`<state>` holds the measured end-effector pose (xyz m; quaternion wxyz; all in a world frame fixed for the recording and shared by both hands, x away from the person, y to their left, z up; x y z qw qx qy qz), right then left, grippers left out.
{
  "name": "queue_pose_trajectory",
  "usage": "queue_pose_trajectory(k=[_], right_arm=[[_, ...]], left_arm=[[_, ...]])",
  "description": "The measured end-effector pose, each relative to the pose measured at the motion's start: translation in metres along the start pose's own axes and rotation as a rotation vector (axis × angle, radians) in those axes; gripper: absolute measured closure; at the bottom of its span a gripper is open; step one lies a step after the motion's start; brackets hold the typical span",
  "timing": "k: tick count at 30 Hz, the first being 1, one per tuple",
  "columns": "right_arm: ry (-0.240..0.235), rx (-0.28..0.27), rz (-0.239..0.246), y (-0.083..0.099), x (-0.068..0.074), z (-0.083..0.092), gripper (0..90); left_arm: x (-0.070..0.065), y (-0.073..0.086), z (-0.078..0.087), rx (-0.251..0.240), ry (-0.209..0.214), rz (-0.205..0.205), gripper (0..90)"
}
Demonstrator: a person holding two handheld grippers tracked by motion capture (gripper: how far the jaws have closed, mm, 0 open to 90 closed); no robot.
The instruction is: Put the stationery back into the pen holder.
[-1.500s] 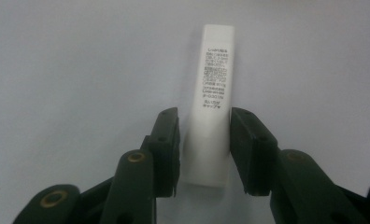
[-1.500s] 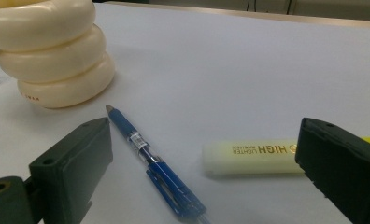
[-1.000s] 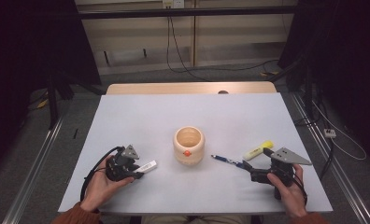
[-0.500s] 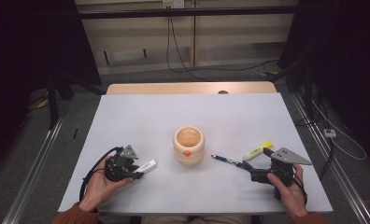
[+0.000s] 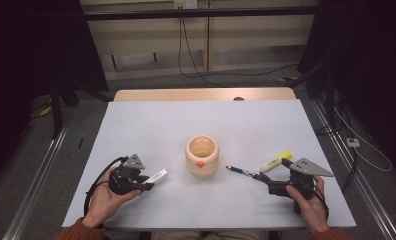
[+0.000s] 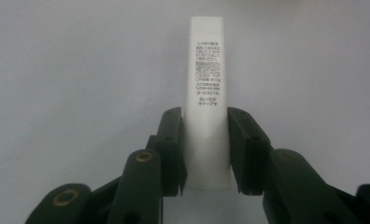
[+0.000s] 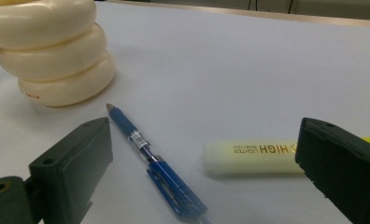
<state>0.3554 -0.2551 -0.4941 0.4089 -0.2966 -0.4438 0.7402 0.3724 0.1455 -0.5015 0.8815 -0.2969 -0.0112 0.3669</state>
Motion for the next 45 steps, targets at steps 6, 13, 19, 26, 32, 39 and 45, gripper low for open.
queue_pose_trajectory(k=[6,13,19,26,32,39,45], right_arm=[[-0.002,-0.003,0.001,-0.001,0.001,0.000,3.8],[-0.009,-0.004,0.012,-0.001,0.003,0.001,3.8],[-0.016,-0.004,0.019,-0.002,0.006,0.001,4.6],[-0.034,-0.011,0.034,-0.005,0.012,0.003,4.7],[-0.065,-0.012,0.072,-0.008,0.024,0.002,4.0],[-0.096,-0.004,0.109,-0.009,0.036,0.000,4.4],[-0.086,0.025,0.151,-0.008,0.044,-0.002,5.0]], left_arm=[[-0.009,-0.002,0.002,-0.023,0.039,0.003,67.9],[-0.017,-0.007,0.004,-0.054,0.065,0.027,67.9],[-0.024,-0.009,0.005,-0.070,0.074,0.037,67.9],[-0.039,-0.012,0.003,-0.067,0.107,0.020,67.9],[-0.054,-0.015,-0.001,-0.052,0.138,-0.012,67.9],[-0.065,-0.020,-0.004,-0.050,0.159,-0.030,67.9],[-0.074,-0.026,-0.008,-0.038,0.167,-0.061,67.9]])
Point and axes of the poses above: each handheld gripper's, and its own axes: z roughly backward along the jaws, y roughly out of its underside, x roughly to its left, the point moved 9 cm from there along -z, roughly forward along the jaws, and after that the axes turned 11 degrees about z, right-handed, at the moved point
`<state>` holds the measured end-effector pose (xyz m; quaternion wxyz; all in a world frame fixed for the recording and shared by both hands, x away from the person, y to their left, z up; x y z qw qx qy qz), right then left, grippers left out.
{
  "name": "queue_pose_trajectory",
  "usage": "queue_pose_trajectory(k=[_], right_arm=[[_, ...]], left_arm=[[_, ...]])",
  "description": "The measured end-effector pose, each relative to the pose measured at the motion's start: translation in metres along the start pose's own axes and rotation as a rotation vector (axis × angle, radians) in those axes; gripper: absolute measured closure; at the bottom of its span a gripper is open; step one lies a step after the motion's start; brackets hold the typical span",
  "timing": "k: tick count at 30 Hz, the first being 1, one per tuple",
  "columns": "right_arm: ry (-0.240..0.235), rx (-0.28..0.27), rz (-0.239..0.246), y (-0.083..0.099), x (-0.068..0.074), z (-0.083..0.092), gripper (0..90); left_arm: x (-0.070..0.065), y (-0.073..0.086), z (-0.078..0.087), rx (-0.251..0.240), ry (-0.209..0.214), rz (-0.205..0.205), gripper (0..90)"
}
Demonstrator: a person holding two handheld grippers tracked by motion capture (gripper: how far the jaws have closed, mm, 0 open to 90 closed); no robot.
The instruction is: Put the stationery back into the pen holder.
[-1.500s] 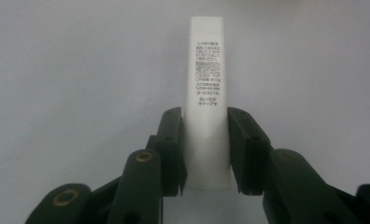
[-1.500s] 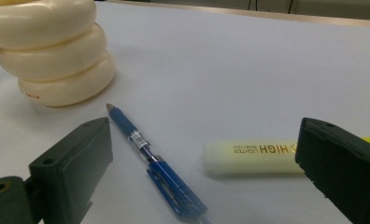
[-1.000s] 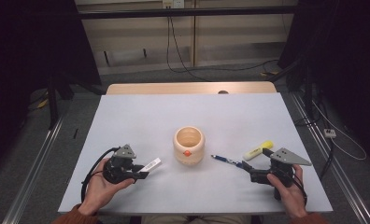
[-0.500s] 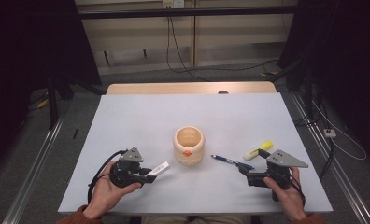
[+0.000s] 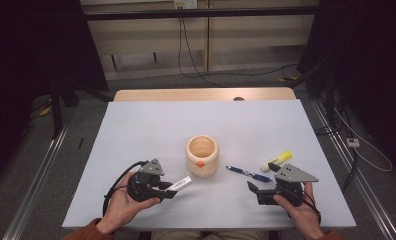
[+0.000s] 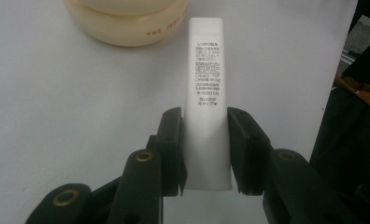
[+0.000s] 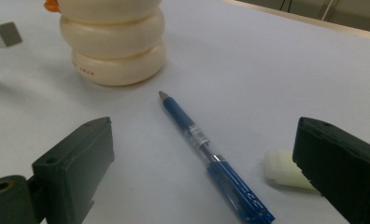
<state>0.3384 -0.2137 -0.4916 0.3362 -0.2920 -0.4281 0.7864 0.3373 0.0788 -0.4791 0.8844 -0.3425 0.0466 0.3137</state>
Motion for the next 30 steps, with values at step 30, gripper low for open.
queue_pose_trajectory(k=[30], right_arm=[[-0.038,0.084,0.317,-0.005,0.047,-0.010,6.2]], left_arm=[[-0.038,-0.048,-0.046,0.066,0.060,-0.114,67.9]])
Point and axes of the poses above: each handheld gripper's, and its own axes: z roughly backward along the jaws, y roughly out of its underside, x roughly to its left, the point moved 9 cm from there along -z, roughly forward along the jaws, and after that the axes turned 11 degrees about z, right-handed, at the moved point
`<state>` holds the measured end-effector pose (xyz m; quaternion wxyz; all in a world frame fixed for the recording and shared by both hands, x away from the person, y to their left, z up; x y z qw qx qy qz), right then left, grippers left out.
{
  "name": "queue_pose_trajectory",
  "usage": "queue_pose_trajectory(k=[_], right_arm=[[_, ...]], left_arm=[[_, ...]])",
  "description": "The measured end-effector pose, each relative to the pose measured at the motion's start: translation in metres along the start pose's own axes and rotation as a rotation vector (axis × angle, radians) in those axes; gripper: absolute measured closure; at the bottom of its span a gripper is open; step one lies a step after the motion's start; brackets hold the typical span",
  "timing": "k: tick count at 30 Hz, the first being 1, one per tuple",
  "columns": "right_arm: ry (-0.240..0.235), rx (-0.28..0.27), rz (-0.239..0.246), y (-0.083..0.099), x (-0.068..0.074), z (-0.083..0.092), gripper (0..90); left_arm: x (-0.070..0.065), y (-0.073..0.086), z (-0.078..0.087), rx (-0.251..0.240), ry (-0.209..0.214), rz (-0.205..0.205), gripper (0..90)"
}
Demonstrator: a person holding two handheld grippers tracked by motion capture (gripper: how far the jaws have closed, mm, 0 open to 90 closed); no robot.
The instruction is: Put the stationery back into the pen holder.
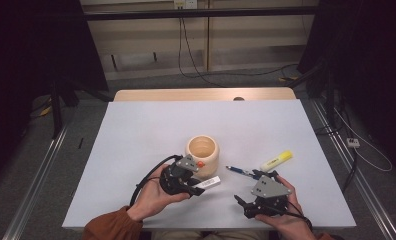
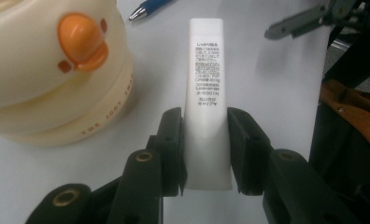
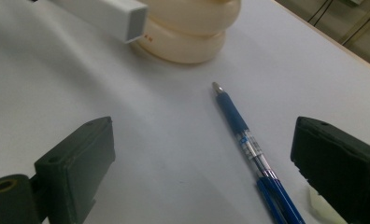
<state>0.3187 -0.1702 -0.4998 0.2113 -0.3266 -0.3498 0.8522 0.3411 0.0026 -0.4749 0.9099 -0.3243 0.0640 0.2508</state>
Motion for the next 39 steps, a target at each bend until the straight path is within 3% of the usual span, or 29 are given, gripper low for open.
queue_pose_trajectory(k=[1,3,5,6,7,8,16,22,29,32,39], right_arm=[[0.001,0.006,0.021,0.000,0.002,-0.001,6.6],[0.009,0.007,0.050,-0.002,0.003,-0.002,7.0],[0.023,0.003,0.071,-0.003,0.001,-0.002,8.2],[0.035,-0.001,0.079,-0.004,0.000,-0.002,8.1],[0.047,-0.001,0.088,-0.004,-0.001,-0.001,8.5],[0.052,0.001,0.101,-0.005,-0.002,-0.001,9.3],[0.107,0.012,0.325,-0.010,0.003,-0.002,13.0],[0.144,0.025,0.435,-0.013,0.003,-0.002,19.3],[0.190,0.042,0.525,-0.015,0.006,-0.001,31.1],[0.212,0.045,0.590,-0.017,0.006,0.000,35.6],[0.248,0.056,0.657,-0.020,0.009,0.000,48.6]], left_arm=[[0.001,-0.001,0.000,0.017,-0.031,-0.003,67.9],[-0.002,-0.004,-0.004,0.009,0.003,-0.009,67.9],[-0.004,-0.006,-0.007,0.017,0.003,-0.018,67.9],[-0.003,-0.006,-0.007,0.034,-0.028,-0.024,67.9],[-0.006,-0.008,-0.009,0.022,0.009,-0.027,67.9],[-0.006,-0.009,-0.010,0.025,-0.001,-0.027,67.9],[-0.009,-0.016,-0.017,0.036,0.008,-0.039,67.9],[-0.011,-0.025,-0.021,0.046,0.013,-0.048,67.9],[-0.016,-0.034,-0.029,0.069,0.022,-0.069,67.9],[-0.018,-0.039,-0.031,0.064,0.024,-0.073,67.9],[-0.024,-0.048,-0.034,0.061,0.051,-0.079,67.9]])
Point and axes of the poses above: each handheld gripper's, and its own axes: z roughly backward along the jaws, y roughly out of its underside, x roughly to its left, the point moved 9 cm from there along -z, roughly forward along the jaws, and after that the axes turned 11 degrees about z, right-handed, at the moved point
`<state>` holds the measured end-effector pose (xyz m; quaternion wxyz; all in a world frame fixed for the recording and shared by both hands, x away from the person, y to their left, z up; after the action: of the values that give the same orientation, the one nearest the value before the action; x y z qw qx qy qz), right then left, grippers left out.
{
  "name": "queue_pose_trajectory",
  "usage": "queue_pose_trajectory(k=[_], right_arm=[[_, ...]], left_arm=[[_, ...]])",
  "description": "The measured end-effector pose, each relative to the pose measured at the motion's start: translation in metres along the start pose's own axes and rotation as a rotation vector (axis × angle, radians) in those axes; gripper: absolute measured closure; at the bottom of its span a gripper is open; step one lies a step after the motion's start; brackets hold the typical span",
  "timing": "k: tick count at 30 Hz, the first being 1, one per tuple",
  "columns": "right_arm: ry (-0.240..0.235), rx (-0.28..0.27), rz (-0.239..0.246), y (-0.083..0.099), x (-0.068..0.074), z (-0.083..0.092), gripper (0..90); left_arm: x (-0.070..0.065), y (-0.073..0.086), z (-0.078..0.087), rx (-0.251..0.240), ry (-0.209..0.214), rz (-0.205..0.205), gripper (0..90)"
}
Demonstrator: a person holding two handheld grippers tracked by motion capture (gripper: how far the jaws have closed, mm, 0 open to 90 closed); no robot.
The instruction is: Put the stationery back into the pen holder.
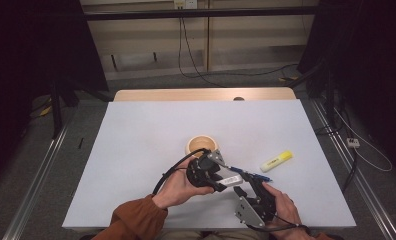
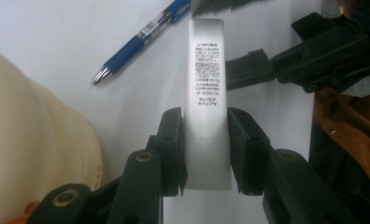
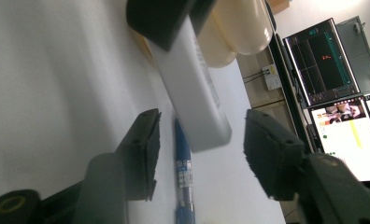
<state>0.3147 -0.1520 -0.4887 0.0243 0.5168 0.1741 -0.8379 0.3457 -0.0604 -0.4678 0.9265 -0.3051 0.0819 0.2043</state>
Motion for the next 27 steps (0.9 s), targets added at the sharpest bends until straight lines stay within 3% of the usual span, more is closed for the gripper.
queue_pose_trajectory(k=[7,8,21,23,27], right_arm=[[0.016,0.001,0.038,-0.002,0.000,0.000,52.8],[0.020,0.000,0.045,-0.002,0.000,0.000,53.7],[0.042,-0.019,0.117,-0.007,0.005,0.004,65.6],[0.032,-0.020,0.152,-0.008,0.005,0.003,67.7],[0.011,-0.017,0.154,-0.006,0.008,0.003,69.7]], left_arm=[[-0.005,-0.008,-0.005,0.003,-0.001,-0.008,67.9],[-0.006,-0.008,-0.006,0.002,0.015,-0.008,67.9],[-0.008,-0.010,-0.011,-0.006,0.029,0.025,67.8],[-0.009,-0.011,-0.012,-0.009,0.040,0.039,67.7],[-0.009,-0.011,-0.013,-0.010,0.039,0.048,67.7]])
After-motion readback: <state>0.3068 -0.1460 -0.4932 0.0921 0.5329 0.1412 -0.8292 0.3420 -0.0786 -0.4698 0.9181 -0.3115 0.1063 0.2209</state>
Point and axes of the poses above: each handheld gripper's, and its own axes: z roughly backward along the jaws, y roughly out of its underside, x roughly to its left, the point moved 9 cm from there along -z, roughly forward along the jaws, and after that the axes turned 11 degrees about z, right-handed, at the moved point
